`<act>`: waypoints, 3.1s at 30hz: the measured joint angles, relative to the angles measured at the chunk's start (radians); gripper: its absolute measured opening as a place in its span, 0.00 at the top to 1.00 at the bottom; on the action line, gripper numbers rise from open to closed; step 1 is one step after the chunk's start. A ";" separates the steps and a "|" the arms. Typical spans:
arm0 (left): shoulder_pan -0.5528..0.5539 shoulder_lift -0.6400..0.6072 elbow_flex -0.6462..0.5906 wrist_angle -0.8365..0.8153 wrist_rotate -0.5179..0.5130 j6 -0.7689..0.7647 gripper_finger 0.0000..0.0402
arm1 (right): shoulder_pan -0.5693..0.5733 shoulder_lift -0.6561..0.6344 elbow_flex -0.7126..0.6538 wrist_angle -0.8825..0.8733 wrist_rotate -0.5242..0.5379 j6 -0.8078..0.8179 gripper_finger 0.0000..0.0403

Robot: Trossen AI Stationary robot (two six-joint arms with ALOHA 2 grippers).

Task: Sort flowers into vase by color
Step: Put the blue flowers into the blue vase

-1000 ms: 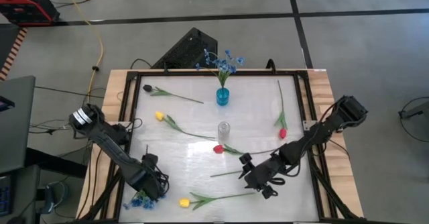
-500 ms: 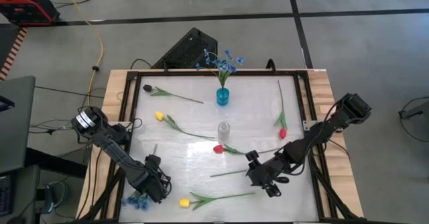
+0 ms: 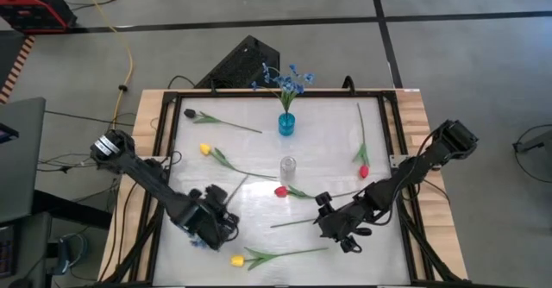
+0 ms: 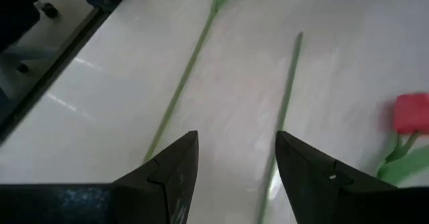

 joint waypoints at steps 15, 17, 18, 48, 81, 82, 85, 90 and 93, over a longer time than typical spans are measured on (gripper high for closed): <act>0.131 -0.051 0.063 0.529 -0.005 0.444 0.99 | 0.031 0.000 0.144 0.167 0.348 -0.831 0.45; 0.137 -0.051 0.063 0.531 -0.019 0.426 0.99 | 0.029 0.000 0.156 0.171 0.393 -0.892 0.45; 0.141 -0.051 0.063 0.532 -0.023 0.415 0.99 | 0.024 0.000 0.161 0.172 0.411 -0.919 0.45; 0.193 -0.051 0.057 0.598 -0.016 0.393 0.99 | -0.220 0.001 0.168 0.167 0.439 -1.051 0.58; 0.167 -0.208 0.057 0.640 -0.305 0.811 0.92 | -0.186 -0.086 0.166 -0.112 -0.187 -0.604 0.92; 0.156 -0.215 0.057 0.630 -0.338 0.841 0.92 | -0.193 -0.108 0.155 -0.095 -0.266 -0.587 0.92; 0.111 -0.215 0.050 0.621 -0.445 0.935 0.92 | -0.202 -0.193 0.054 0.067 -0.425 -0.558 0.92; 0.048 -0.173 -0.031 0.777 -0.568 1.049 0.92 | -0.263 -0.315 -0.209 0.659 -0.454 -0.350 0.92; 0.045 -0.130 -0.080 0.947 -0.580 1.131 0.92 | -0.311 -0.302 -0.348 1.134 -0.441 -0.145 0.92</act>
